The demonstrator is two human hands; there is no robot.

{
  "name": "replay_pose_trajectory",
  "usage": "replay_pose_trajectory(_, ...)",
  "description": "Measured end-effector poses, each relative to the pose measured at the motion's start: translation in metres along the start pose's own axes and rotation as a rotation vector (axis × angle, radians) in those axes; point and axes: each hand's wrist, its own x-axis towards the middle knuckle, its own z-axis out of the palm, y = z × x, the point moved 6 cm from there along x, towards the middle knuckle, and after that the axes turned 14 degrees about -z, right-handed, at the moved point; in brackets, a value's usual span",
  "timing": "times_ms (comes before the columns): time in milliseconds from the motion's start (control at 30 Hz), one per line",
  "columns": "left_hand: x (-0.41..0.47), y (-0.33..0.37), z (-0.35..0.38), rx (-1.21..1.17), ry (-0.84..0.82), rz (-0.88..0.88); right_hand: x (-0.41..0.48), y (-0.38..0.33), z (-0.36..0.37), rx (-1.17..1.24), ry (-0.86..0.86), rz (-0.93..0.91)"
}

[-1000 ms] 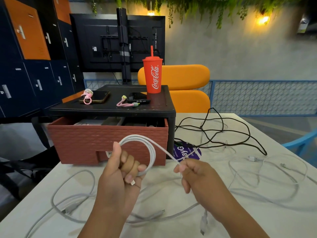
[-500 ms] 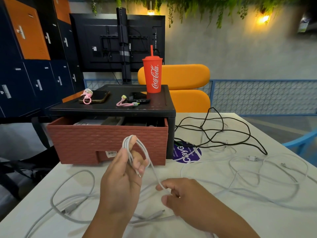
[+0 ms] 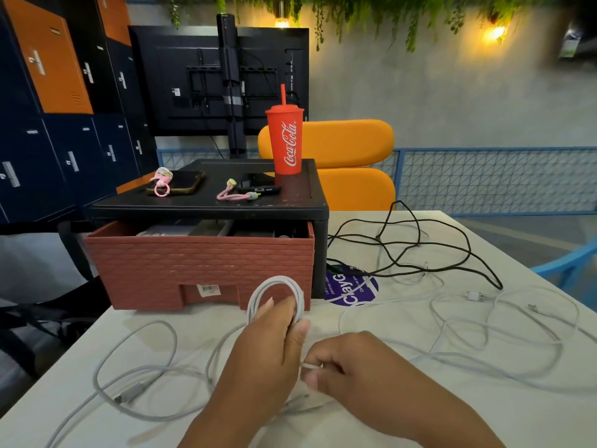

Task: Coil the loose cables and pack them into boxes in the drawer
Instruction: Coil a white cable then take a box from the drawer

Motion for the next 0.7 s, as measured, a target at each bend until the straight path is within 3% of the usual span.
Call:
replay_pose_trajectory(200, 0.0, 0.002, 0.0, -0.065, -0.106, -0.033, -0.002, 0.002, -0.02, -0.117, 0.2, -0.04)
replay_pose_trajectory(433, -0.003, 0.008, 0.001, -0.487, -0.295, -0.341, 0.0, -0.005, -0.019, -0.24, 0.312, -0.157)
replay_pose_trajectory(533, -0.003, 0.007, 0.005, -0.716, -0.406, -0.448, 0.0, 0.0, -0.016, -0.209, 0.351, -0.19)
replay_pose_trajectory(700, -0.002, 0.01, 0.008, -0.778, -0.431, -0.435, -0.003, 0.006, -0.021, -0.112, 0.434, -0.152)
